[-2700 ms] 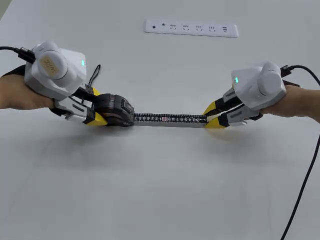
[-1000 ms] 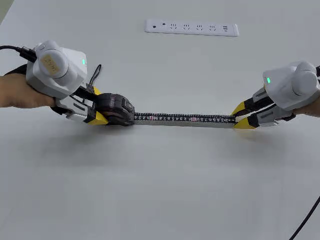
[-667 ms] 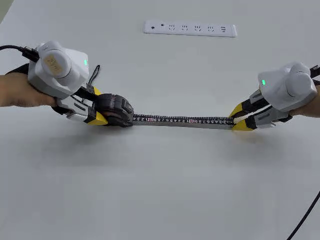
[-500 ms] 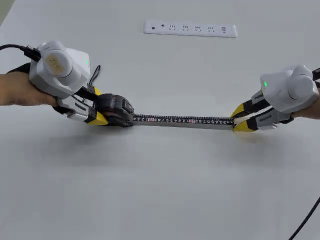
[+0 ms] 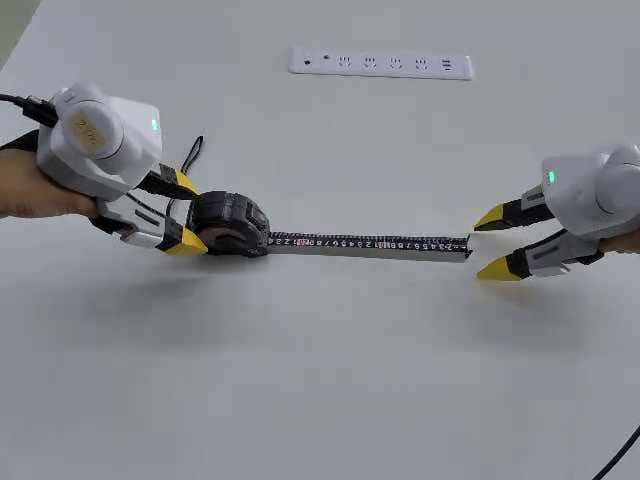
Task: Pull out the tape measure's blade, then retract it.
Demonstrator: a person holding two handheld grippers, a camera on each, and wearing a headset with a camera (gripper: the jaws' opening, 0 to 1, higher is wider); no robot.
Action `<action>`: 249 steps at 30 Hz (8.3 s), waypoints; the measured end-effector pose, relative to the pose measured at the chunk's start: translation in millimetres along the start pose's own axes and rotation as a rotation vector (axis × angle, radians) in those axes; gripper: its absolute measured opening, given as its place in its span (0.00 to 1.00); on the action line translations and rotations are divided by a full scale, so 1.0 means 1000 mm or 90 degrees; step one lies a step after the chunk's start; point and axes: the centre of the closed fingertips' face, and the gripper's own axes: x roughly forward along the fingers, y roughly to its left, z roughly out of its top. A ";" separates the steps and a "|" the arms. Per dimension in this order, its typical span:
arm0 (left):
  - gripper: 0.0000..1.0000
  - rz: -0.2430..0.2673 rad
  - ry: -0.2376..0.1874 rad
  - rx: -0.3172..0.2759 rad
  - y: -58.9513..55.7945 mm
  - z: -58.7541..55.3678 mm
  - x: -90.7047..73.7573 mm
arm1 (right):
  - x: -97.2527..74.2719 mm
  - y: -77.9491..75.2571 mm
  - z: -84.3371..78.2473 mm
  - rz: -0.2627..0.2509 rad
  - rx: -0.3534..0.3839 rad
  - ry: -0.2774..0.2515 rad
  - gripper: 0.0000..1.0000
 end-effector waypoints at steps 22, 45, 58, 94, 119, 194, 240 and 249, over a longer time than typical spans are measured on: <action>0.72 0.089 -0.093 -0.084 -0.020 0.005 -0.030 | -0.024 0.015 0.024 -0.104 0.155 -0.083 0.77; 0.95 0.210 -0.200 -0.208 -0.043 0.023 -0.046 | -0.041 0.043 0.044 -0.245 0.288 -0.165 1.00; 1.00 0.251 -0.234 -0.246 -0.060 0.034 -0.046 | -0.042 0.063 0.054 -0.304 0.340 -0.182 1.00; 1.00 0.381 -0.258 -0.368 -0.079 0.033 -0.059 | -0.045 0.092 0.084 -0.395 0.430 -0.229 1.00; 1.00 0.387 -0.246 -0.380 -0.085 0.033 -0.055 | -0.039 0.097 0.087 -0.376 0.420 -0.227 1.00; 0.95 0.564 -0.236 -0.538 -0.011 0.026 -0.018 | 0.003 0.010 0.027 -0.063 0.038 -0.130 0.40; 0.76 0.591 -0.182 -0.644 0.017 0.003 0.020 | 0.023 -0.007 0.014 -0.019 0.038 -0.101 0.12; 0.67 0.586 -0.181 -0.658 0.018 0.003 0.023 | 0.023 -0.007 0.013 -0.019 0.040 -0.095 0.12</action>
